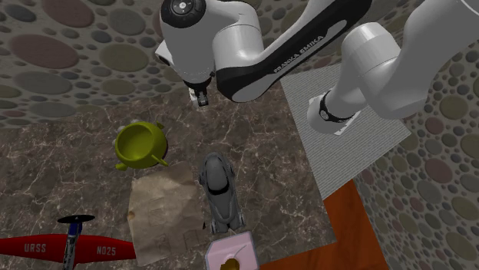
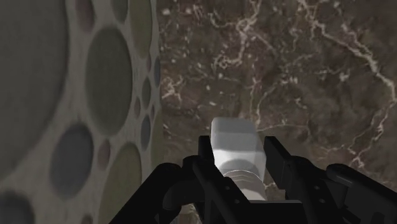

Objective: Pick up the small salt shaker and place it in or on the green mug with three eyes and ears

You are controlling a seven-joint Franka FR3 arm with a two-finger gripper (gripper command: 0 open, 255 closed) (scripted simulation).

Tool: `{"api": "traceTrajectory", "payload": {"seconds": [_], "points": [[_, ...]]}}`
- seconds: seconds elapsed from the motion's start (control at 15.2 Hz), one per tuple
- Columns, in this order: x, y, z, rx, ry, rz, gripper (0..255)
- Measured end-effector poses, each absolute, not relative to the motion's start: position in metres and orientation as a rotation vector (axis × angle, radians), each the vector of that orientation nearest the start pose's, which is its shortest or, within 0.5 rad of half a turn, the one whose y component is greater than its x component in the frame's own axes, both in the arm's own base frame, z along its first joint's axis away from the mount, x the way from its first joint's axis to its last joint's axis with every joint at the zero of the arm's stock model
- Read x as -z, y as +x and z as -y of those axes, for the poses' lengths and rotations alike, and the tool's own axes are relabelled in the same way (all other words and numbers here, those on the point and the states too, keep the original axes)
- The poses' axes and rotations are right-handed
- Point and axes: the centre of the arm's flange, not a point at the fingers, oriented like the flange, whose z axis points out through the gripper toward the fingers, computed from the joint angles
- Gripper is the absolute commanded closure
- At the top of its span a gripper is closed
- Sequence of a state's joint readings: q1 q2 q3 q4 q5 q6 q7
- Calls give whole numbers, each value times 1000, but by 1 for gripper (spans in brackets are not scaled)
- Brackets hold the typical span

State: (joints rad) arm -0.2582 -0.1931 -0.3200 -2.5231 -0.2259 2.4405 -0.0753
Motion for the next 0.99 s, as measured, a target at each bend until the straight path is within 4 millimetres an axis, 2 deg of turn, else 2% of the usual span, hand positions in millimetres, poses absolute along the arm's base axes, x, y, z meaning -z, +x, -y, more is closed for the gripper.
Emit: {"api": "traceTrajectory", "payload": {"seconds": [0.99], "points": [[-433, 384, 248, 115, -3216, -544, 255]]}}
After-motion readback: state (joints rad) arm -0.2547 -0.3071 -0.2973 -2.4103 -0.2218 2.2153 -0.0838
